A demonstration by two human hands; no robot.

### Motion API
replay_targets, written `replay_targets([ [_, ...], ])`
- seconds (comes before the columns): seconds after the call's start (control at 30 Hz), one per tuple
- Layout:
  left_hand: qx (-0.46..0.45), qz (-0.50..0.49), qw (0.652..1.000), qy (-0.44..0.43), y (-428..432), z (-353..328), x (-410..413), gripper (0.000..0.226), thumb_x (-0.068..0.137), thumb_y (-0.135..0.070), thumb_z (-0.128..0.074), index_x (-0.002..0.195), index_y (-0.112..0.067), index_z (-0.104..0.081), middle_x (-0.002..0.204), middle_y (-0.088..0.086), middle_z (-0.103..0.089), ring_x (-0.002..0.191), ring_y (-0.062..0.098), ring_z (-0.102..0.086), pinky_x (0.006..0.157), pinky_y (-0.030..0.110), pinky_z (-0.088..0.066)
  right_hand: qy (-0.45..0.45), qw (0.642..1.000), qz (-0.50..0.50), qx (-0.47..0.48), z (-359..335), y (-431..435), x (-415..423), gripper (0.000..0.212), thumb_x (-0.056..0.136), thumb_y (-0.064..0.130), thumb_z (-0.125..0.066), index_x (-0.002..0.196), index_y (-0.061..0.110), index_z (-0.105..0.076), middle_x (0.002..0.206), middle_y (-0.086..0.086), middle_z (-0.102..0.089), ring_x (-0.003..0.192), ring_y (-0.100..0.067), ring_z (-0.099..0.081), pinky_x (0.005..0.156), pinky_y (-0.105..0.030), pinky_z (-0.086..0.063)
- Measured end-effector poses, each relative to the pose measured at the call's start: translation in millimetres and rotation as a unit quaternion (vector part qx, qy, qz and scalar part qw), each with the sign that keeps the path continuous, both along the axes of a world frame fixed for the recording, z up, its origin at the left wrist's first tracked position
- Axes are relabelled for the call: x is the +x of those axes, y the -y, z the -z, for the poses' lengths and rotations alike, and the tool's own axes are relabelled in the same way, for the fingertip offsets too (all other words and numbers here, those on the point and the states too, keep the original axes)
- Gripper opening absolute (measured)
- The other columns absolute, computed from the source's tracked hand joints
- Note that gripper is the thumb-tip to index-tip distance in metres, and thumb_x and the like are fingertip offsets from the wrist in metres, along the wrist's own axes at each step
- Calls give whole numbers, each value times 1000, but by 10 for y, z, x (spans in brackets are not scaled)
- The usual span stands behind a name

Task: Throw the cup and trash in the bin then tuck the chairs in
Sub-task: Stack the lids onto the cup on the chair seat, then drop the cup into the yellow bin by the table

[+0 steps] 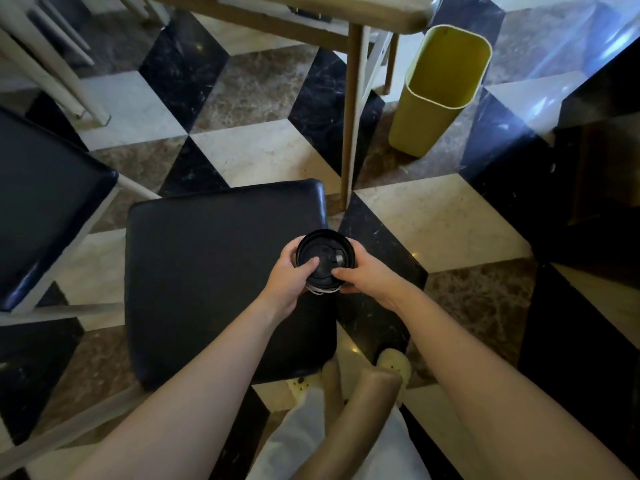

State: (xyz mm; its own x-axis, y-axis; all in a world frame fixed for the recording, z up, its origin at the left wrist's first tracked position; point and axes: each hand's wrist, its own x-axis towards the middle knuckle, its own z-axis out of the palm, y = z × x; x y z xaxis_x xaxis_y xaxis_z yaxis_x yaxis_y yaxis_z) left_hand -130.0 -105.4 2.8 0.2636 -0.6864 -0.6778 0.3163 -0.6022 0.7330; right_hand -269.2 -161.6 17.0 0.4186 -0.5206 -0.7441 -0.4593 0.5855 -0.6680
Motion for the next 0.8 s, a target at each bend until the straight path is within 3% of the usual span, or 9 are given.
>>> replay_targets([
  [0.1,-16,50,999,0,121,-74,-65,42,89,-3,-58,124,-25,-49,120,0,-57,111,17,-56,74,22,-52,26,999,30,29,-42,165,-200,52,87,19,-64,134,21,-43,124,-1,-58,113,-19,-57,97,-41,-50],
  [0.23,-18,130,991,-22,347,-348,-341,43,89,-3,-59,126,-22,-48,117,0,-59,105,14,-59,72,24,-53,58,997,30,29,-207,422,-573,22,89,18,-63,110,15,-61,111,-10,-67,99,-20,-66,88,-34,-55],
  [0.3,-3,160,987,-28,458,-506,-486,40,90,-4,-59,125,-19,-48,116,2,-60,105,17,-60,79,29,-55,67,997,18,32,-322,514,-779,12,88,17,-64,100,17,-62,109,-11,-67,97,-20,-66,86,-33,-55],
  [0.4,-5,225,974,-15,645,-814,-726,49,88,-7,-63,134,-12,-46,127,10,-59,118,27,-57,97,41,-50,75,996,-10,36,-615,694,-1137,14,90,20,-62,102,14,-62,109,-13,-66,93,-19,-66,80,-28,-56],
  [0.5,-23,284,958,23,847,-1212,-983,48,88,-7,-63,132,-17,-47,127,6,-58,121,23,-54,105,43,-44,78,996,-38,23,-1063,929,-1472,13,93,23,-57,99,13,-63,96,-6,-68,84,-13,-65,71,-21,-56],
  [0.57,-54,335,939,57,1012,-1495,-1170,51,87,-7,-64,133,-17,-47,129,5,-57,123,21,-53,108,43,-41,63,994,-82,-18,-1396,1135,-1697,10,91,21,-60,98,15,-64,91,-2,-67,86,-13,-65,74,-22,-54],
  [0.67,-92,396,905,126,1270,-1901,-1396,51,86,-7,-65,133,-17,-48,130,5,-56,122,19,-52,107,39,-41,11,980,-174,-101,-1874,1429,-1918,28,86,20,-67,112,12,-62,107,-5,-67,100,-16,-65,84,-27,-54],
  [0.8,-127,435,871,192,1622,-2398,-1592,52,85,-8,-65,134,-13,-46,129,7,-56,121,19,-52,102,30,-43,-69,921,-263,-281,-2392,1713,-2017,34,85,30,-68,113,11,-63,108,-7,-67,98,-19,-63,88,-32,-51],
])
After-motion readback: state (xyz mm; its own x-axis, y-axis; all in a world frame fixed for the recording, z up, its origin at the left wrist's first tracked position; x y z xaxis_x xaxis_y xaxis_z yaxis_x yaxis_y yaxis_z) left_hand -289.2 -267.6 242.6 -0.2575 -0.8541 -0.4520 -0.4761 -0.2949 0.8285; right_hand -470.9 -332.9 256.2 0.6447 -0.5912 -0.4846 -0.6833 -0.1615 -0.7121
